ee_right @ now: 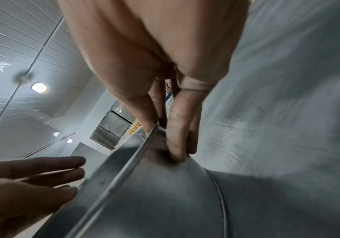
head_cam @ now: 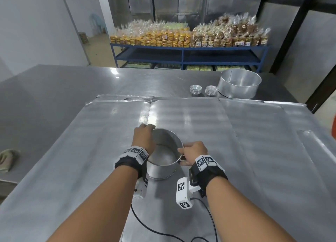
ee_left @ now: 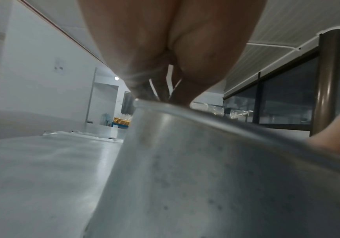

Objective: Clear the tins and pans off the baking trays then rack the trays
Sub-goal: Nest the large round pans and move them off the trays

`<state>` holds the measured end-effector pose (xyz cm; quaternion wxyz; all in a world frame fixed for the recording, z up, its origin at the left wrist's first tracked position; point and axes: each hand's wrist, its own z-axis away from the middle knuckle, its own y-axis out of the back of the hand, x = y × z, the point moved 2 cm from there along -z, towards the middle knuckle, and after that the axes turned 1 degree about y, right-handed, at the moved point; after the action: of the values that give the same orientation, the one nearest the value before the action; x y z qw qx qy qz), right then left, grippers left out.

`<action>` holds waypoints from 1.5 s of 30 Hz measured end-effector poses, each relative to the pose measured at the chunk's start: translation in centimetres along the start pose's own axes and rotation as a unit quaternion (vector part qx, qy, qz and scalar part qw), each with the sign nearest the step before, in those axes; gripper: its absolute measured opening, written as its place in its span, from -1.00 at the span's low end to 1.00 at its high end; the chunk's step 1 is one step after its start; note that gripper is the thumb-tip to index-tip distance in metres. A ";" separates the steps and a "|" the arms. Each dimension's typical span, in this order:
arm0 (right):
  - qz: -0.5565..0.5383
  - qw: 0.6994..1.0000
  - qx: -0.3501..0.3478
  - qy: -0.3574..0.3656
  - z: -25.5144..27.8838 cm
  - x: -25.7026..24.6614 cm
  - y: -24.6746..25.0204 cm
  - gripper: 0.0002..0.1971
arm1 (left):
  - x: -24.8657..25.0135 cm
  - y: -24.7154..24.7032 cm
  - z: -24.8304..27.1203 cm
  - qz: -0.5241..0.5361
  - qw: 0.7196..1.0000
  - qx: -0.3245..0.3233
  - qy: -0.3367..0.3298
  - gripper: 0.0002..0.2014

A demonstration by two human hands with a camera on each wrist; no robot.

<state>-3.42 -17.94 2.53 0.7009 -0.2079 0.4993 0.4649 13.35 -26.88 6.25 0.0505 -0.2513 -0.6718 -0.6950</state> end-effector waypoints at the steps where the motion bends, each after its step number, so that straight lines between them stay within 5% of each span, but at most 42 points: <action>1: 0.001 1.000 -0.001 0.001 0.0 0.2 0.2 -0.72 | 0.1 0.1 0.1 -0.015 1.000 0.008 0.014 -0.51; 7: -0.019 1.000 -0.017 -0.004 -0.6 1.6 2.3 -0.79 | 1.5 0.9 0.9 -0.059 0.989 -0.054 0.127 -0.91; 9: -0.037 0.999 -0.022 -0.001 -0.9 2.2 3.1 -0.79 | 2.7 1.1 1.5 -0.076 0.985 -0.054 0.142 -0.87; 17: -0.061 0.994 0.022 0.090 -1.9 3.0 7.4 -0.70 | 7.2 -0.4 1.5 -0.013 0.991 -0.039 0.127 -0.89; 22: -0.068 0.981 0.096 0.151 -2.1 2.1 10.9 -0.55 | 9.6 -2.2 1.1 0.083 0.994 -0.043 0.062 -0.83; 29: -0.033 0.968 0.173 0.177 -2.6 -0.2 16.6 -0.71 | 13.8 -4.0 -0.9 0.216 0.967 -0.125 0.047 -0.77; 35: -0.013 0.945 0.259 0.200 -3.6 -1.2 21.7 -0.77 | 19.1 -6.5 -2.9 0.278 0.954 -0.107 0.025 -0.78; 39: -0.121 0.947 0.238 0.179 -6.3 -2.2 26.0 -0.76 | 24.0 -9.0 -5.0 0.363 0.925 -0.106 0.032 -0.78; 45: -0.228 0.946 0.169 0.157 -12.4 -4.8 33.8 -0.48 | 33.3 -13.8 -10.0 0.464 0.877 -0.110 0.051 -0.78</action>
<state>-39.06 -13.20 7.46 0.7258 -0.2655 0.6133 0.1628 -24.01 -26.30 7.93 0.3733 -0.5027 -0.3934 -0.6732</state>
